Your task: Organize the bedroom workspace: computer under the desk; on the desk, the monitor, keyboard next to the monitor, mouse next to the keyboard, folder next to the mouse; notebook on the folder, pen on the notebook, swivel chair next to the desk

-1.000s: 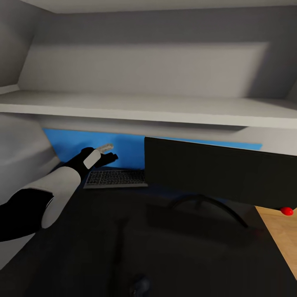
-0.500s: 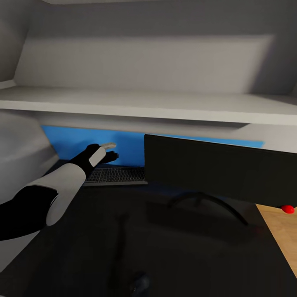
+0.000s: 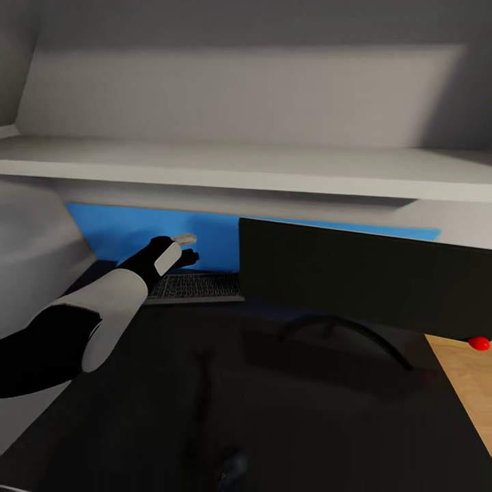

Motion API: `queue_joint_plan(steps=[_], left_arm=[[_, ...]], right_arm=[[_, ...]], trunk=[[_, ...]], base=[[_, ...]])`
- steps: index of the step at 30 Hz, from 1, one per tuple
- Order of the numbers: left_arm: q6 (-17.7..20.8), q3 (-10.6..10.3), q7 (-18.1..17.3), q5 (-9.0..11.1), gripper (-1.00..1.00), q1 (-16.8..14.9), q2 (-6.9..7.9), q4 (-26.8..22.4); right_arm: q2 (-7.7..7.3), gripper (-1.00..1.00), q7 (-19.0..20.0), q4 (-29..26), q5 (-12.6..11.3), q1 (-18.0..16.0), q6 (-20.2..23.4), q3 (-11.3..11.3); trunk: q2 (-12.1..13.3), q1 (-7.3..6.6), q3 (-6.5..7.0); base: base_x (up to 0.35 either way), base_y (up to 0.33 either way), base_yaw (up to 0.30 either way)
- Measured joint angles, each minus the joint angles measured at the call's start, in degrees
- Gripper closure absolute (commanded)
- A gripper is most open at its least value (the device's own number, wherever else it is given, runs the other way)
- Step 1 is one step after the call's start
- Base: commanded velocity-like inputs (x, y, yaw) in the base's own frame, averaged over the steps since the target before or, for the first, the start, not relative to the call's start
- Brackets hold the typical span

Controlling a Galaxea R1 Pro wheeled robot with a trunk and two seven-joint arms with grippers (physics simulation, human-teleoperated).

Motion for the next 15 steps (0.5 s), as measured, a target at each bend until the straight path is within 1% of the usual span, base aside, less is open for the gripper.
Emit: queue_joint_plan(steps=[3, 5, 6, 12, 15], left_arm=[[0.07, 0.17, -0.08, 0.2, -1.0, -0.56, -0.04, 0.0], [0.14, 0.27, -0.1, 0.27, -1.0, -1.54, 0.11, 0.04], [0.31, 0.28, -0.1, 0.27, -1.0, -2.29, 0.27, 0.05], [1.67, 0.31, -0.05, 0.19, -1.0, -3.94, 0.56, 0.08], [1.96, 0.3, -0.02, -0.01, -1.0, -4.83, 0.31, 0.12]], right_arm=[[0.0, -1.0, 0.0, 0.01, -0.01, 0.0, 0.0, 0.0], [0.0, -1.0, 0.0, 0.02, -0.01, 0.0, 0.0, 0.0], [0.0, -1.0, 0.0, 0.01, 0.0, 0.0, 0.0, 0.0], [0.03, -1.0, 0.0, 0.02, 0.0, 0.0, 0.0, 0.0], [0.06, -1.0, -0.05, 0.03, 0.0, 0.0, 0.0, 0.0]], trunk=[[0.0, 0.0, -0.27], [0.0, 0.0, -0.46], [-0.01, 0.0, -0.54], [0.0, 0.0, -1.1], [0.0, 0.0, -1.37]], base=[[0.0, 0.0, 0.0], [0.0, 0.0, 0.0], [0.0, 0.0, 0.0], [0.0, 0.0, 0.0], [0.0, 0.0, 0.0]])
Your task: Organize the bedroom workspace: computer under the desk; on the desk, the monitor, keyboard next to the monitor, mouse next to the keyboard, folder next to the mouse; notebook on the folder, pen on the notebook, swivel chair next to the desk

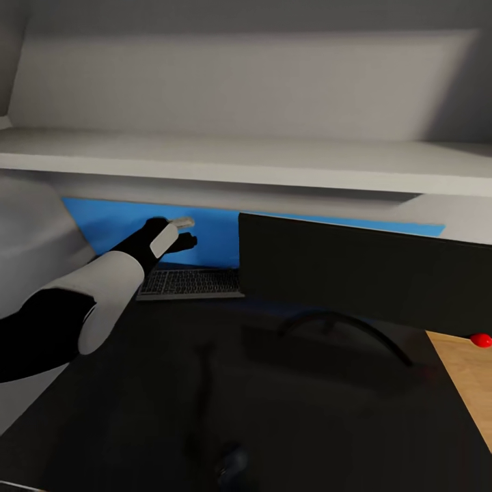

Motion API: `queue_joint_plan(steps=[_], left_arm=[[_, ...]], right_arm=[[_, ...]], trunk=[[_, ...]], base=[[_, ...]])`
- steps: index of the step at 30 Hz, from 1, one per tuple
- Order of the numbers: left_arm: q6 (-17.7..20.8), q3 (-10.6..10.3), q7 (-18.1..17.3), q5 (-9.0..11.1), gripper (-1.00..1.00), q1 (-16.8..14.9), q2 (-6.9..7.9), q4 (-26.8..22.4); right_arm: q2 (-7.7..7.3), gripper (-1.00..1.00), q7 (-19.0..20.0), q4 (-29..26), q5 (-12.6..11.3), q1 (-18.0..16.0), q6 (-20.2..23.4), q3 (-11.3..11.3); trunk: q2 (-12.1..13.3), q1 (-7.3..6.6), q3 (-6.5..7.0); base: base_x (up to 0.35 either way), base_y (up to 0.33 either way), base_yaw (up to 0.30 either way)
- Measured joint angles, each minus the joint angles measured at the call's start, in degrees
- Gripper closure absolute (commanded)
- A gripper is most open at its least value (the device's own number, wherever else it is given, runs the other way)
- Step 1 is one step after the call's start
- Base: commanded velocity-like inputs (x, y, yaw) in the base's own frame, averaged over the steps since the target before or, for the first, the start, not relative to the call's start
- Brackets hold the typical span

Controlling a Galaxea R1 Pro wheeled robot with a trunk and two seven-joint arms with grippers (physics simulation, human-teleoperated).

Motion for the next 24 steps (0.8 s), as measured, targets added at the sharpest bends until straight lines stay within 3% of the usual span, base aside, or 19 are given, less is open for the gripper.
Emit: queue_joint_plan(steps=[16, 24], left_arm=[[-0.35, 0.19, -0.09, 0.37, -1.0, -0.73, -0.26, -0.03], [-2.32, 0.16, -0.25, 0.39, -1.0, -0.34, -0.35, -1.54]], right_arm=[[0.0, -1.0, -0.04, -0.03, 0.0, 0.0, -0.02, 0.0], [0.03, -1.0, -0.04, 0.03, 0.01, 0.0, 0.0, 0.0]], trunk=[[0.0, 0.0, -1.47], [0.0, 0.0, -2.2]], base=[[0.0, 0.0, 0.0], [0.0, 0.0, 0.0]])
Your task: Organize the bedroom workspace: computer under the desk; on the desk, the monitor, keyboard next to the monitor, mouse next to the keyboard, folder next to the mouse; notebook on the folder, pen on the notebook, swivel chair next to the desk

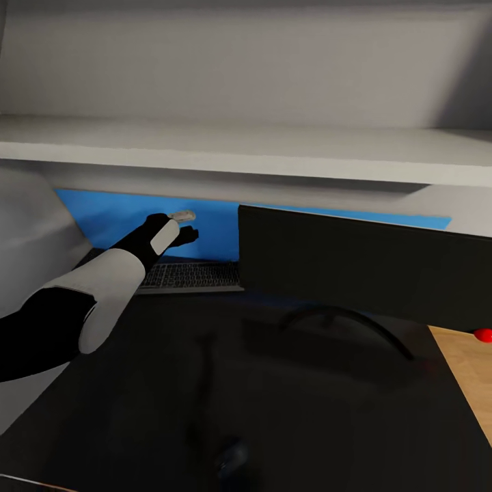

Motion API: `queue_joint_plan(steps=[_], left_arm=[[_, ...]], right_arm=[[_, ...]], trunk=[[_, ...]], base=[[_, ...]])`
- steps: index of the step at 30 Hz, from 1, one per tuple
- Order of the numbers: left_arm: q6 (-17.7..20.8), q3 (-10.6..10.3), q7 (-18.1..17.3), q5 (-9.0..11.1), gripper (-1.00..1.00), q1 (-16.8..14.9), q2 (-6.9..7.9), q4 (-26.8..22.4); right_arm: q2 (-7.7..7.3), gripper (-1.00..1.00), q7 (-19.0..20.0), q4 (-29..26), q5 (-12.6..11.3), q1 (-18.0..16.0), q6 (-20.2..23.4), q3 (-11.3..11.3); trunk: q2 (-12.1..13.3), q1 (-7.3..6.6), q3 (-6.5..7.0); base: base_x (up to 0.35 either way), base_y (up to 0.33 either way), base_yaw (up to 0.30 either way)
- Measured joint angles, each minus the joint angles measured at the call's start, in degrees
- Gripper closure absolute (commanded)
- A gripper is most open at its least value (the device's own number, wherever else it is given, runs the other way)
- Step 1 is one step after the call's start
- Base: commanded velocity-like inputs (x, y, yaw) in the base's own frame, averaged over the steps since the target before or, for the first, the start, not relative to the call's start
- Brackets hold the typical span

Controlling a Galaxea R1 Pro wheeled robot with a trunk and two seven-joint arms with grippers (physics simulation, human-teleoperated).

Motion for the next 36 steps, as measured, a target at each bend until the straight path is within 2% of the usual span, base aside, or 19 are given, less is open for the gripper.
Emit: queue_joint_plan(steps=[20, 27, 36], left_arm=[[0.58, 0.26, 0.57, 0.05, -1.0, 0.18, 0.58, -0.78], [0.32, -0.15, 0.94, -0.52, -1.0, 0.22, 0.13, -0.9], [0.57, 0.02, 0.86, -0.13, -1.0, 0.22, 0.14, -0.89]], right_arm=[[-0.03, -1.0, 0.0, 0.02, 0.0, 0.0, 0.0, 0.0], [-0.01, -1.0, 0.0, 0.02, 0.01, 0.0, 0.0, 0.0], [0.0, -1.0, 0.0, 0.05, -0.01, 0.0, 0.0, 0.0]], trunk=[[0.0, 0.0, -1.83], [0.0, 0.0, -2.48], [0.0, 0.0, -3.3]], base=[[0.0, 0.0, 0.0], [0.0, 0.0, 0.0], [0.0, 0.0, 0.0]])
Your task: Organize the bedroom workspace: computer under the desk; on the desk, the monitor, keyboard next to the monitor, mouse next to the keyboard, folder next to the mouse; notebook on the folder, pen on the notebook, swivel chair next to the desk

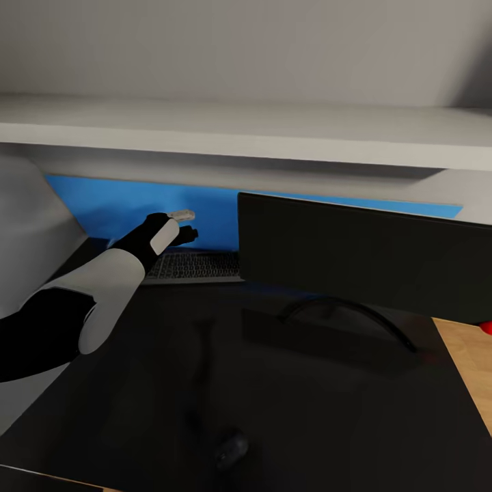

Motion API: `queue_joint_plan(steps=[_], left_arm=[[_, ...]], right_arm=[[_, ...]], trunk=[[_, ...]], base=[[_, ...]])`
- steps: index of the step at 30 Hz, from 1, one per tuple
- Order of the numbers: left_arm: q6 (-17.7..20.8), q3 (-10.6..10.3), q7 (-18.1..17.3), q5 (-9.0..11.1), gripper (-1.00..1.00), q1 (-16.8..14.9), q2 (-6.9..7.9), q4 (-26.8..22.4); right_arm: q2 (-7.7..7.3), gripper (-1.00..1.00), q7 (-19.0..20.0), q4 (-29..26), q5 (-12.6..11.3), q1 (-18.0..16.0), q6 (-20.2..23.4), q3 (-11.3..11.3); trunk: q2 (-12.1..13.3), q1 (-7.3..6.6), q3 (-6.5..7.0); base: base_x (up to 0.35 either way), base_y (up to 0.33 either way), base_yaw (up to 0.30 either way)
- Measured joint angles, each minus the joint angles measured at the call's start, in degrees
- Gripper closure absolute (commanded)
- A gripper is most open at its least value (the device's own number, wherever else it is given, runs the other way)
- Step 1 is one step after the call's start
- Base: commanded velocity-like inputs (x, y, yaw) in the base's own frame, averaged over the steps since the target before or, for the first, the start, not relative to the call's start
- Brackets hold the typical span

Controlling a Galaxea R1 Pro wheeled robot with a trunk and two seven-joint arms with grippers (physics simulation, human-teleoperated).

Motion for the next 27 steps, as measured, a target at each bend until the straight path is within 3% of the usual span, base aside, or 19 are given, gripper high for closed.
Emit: queue_joint_plan(steps=[27], left_arm=[[-0.92, -0.6, -0.27, -0.72, -1.0, 0.08, -0.06, -0.15]], right_arm=[[0.0, -1.0, 0.0, 0.23, 0.04, 0.0, 0.05, 0.0]], trunk=[[0.0, 0.0, -2.47]], base=[[0.0, 0.0, 0.0]])
